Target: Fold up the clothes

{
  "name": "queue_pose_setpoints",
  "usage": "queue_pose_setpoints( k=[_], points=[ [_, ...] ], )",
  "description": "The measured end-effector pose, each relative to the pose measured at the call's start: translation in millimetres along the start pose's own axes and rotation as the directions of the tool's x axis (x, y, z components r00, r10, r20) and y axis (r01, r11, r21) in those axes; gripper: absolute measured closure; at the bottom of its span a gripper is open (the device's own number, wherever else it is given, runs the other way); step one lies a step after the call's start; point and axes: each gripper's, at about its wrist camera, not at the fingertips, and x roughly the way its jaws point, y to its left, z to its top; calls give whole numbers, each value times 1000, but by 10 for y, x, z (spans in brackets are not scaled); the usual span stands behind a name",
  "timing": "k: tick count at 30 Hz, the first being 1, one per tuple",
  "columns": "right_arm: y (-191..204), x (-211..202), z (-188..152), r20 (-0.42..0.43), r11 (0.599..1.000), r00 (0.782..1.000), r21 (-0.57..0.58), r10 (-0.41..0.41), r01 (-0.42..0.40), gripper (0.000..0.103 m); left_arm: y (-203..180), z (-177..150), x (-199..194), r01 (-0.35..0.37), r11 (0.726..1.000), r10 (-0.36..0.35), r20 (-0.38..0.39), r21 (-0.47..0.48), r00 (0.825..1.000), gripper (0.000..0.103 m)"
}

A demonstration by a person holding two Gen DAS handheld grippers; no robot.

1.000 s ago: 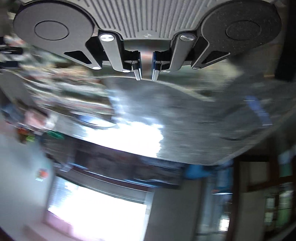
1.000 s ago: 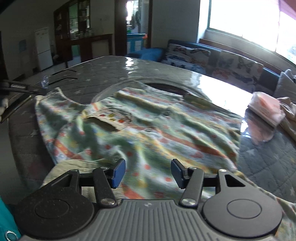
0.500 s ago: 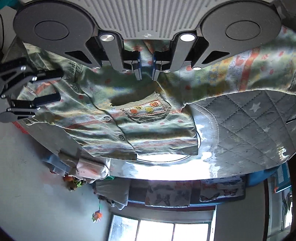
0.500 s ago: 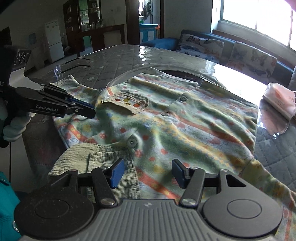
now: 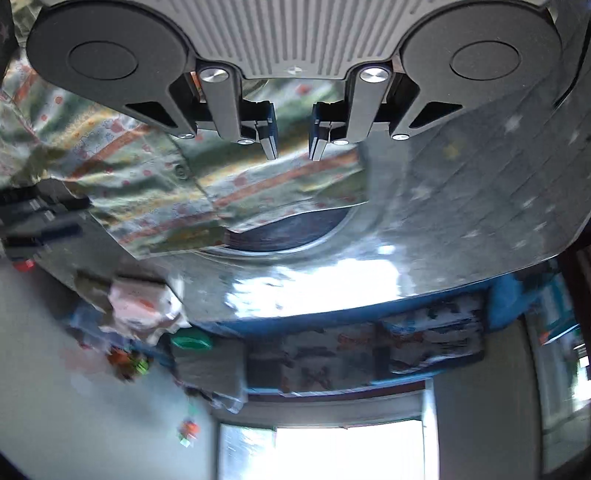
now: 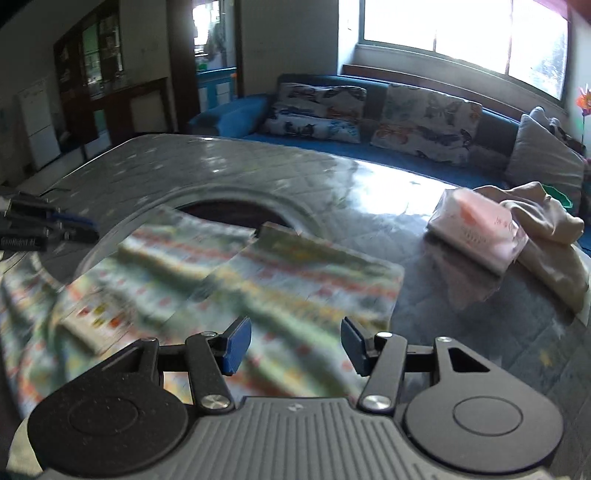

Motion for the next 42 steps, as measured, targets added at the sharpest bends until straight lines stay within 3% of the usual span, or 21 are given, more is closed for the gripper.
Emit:
queue_pose_setpoints(
  k=[9,18,23,33,38,42],
  points=[
    [-225,612,249,-37,1000,999,11,-19,19,49,-284,217,830,41,995,-31,-107,93,994,84],
    [-254,879,225,-55,1000,998,-3,-31,31,48,-364,515,1176,62,992,-53,-77,112,996,84],
    [-212,904,213,-43,997,997,-44,-60,58,47,-358,613,1293,72,995,-68,-59,75,996,84],
    [-88,825,201,-21,995,998,-78,-65,64,46,-216,642,1174,97,995,-97,-39,-6,994,83],
    [76,684,119,-33,992,999,-126,-16,12,46,-115,551,869,89,996,-89,-30,18,996,83],
    [64,682,67,-47,988,998,-148,-41,33,46,-82,341,690,101,993,-97,-61,63,993,82]
  ],
)
